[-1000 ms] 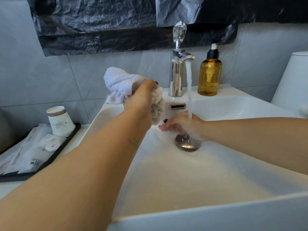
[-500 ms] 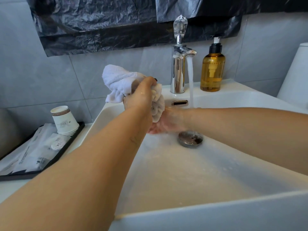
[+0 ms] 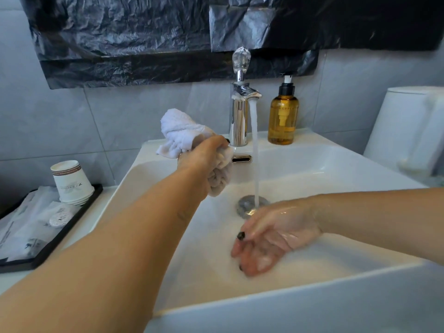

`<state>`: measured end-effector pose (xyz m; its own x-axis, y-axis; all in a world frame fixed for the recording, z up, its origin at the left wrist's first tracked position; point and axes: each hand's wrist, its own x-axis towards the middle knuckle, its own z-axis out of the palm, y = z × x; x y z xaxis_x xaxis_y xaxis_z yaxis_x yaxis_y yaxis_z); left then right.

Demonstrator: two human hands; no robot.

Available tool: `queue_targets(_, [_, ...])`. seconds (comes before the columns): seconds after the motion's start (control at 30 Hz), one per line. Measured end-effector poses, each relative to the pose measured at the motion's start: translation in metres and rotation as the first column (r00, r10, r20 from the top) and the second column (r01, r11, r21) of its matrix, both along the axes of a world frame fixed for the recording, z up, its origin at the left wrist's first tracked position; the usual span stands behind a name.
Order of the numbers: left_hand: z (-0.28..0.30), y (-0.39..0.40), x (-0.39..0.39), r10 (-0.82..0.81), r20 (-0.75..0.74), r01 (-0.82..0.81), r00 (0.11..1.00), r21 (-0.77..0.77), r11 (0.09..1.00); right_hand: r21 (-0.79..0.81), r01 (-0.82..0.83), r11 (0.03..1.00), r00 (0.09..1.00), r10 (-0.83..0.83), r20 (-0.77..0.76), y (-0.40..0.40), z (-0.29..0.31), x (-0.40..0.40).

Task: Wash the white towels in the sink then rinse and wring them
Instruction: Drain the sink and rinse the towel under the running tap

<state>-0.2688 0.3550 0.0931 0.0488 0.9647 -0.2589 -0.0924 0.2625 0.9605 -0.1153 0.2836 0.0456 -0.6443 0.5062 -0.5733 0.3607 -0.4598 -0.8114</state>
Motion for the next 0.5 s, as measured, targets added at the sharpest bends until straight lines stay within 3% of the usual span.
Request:
queue_targets(0.1, [0.000,-0.003,0.000,-0.059,-0.014,0.059,0.998,-0.004,0.998,0.183,0.351,0.918,0.935,-0.355,-0.009,0.006,0.002,0.009])
queue_targets(0.2, [-0.001,-0.005,-0.001,-0.090,-0.045,0.091,0.995,0.004,0.996,0.301,0.436,0.848,0.875,-0.478,0.078,0.008,0.027,0.029])
queue_targets(0.27, [-0.002,-0.008,-0.001,-0.142,-0.079,0.143,0.987,0.000,0.990,0.397,0.547,0.737,0.753,-0.640,0.151,0.007,0.034,0.048])
queue_targets(0.33, [-0.004,-0.009,0.000,-0.193,-0.094,0.193,0.977,-0.013,0.981,0.486,0.659,0.574,0.551,-0.808,0.208,0.008,0.025,0.069])
queue_targets(0.4, [-0.005,-0.012,0.003,-0.229,-0.123,0.229,0.966,-0.015,0.973,0.523,0.675,0.521,0.445,-0.852,0.276,0.008,0.013,0.079])
queue_targets(0.5, [-0.009,-0.012,0.006,-0.198,-0.266,0.222,0.943,0.062,0.973,0.438,0.689,0.578,0.519,-0.815,0.258,0.010,0.018,0.062])
